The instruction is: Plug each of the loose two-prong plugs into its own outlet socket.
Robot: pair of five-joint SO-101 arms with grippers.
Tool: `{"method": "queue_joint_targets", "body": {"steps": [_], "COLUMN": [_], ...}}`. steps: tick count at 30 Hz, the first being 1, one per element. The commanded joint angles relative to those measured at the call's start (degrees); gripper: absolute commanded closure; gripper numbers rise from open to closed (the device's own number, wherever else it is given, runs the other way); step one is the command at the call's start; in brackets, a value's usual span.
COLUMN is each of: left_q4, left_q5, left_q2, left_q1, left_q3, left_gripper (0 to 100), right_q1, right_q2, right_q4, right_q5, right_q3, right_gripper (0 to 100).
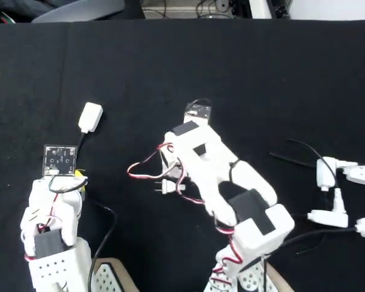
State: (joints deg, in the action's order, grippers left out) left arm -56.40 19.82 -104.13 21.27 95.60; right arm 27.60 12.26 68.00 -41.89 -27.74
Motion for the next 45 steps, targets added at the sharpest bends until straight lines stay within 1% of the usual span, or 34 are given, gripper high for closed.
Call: {"method": "queue_joint_targets", "body": {"steps": [1,6,11,13,15,17,20,22,25,27,30,33,34,38,42,45], "left_q4": [1.23,1.23,1.23,1.23,1.23,1.23,1.23,1.23,1.23,1.23,1.23,1.23,1.23,1.23,1.23,1.23], "left_q5": [0.35,0.35,0.44,0.44,0.44,0.44,0.44,0.44,0.44,0.44,0.44,0.44,0.44,0.44,0.44,0.44], "left_q2": [-0.26,-0.26,-0.26,-0.26,-0.26,-0.26,-0.26,-0.26,-0.26,-0.26,-0.26,-0.26,-0.26,-0.26,-0.26,-0.26], "left_q1": [0.57,0.57,0.57,0.57,0.57,0.57,0.57,0.57,0.57,0.57,0.57,0.57,0.57,0.57,0.57,0.57], "left_q3": [0.04,0.13,0.13,0.13,0.13,0.13,0.13,0.13,0.13,0.13,0.13,0.13,0.13,0.13,0.22,0.22], "left_gripper": [84,84,84,84,84,84,84,84,84,84,84,84,84,84,84,84], "right_q1": [0.18,-0.09,-4.13,-5.71,-6.86,-7.47,-7.56,-7.56,-7.38,-7.47,-7.82,-8.0,-8.0,-7.82,-8.09,-9.14], "right_q2": [1.45,1.27,1.45,1.45,1.54,1.71,3.82,6.81,12.18,15.34,18.77,20.53,20.53,20.53,20.62,20.7], "right_q4": [5.19,16.0,26.11,28.13,28.04,26.99,23.47,21.19,18.29,16.53,14.86,15.03,15.03,17.05,25.05,31.38], "right_q5": [0.09,5.01,6.24,8.53,9.76,9.23,5.98,3.34,1.67,1.58,1.58,1.76,2.02,2.37,9.23,11.6], "right_q3": [2.51,10.07,19.3,20.62,20.44,20.09,19.74,19.56,19.74,19.74,20.88,23.08,23.78,25.98,30.99,36.44], "right_gripper": [97.8,98.7,98.7,98.7,98.7,98.7,97.9,93.2,83.8,81.7,85.8,96.6,98.8,98.6,98.6,98.6]}}
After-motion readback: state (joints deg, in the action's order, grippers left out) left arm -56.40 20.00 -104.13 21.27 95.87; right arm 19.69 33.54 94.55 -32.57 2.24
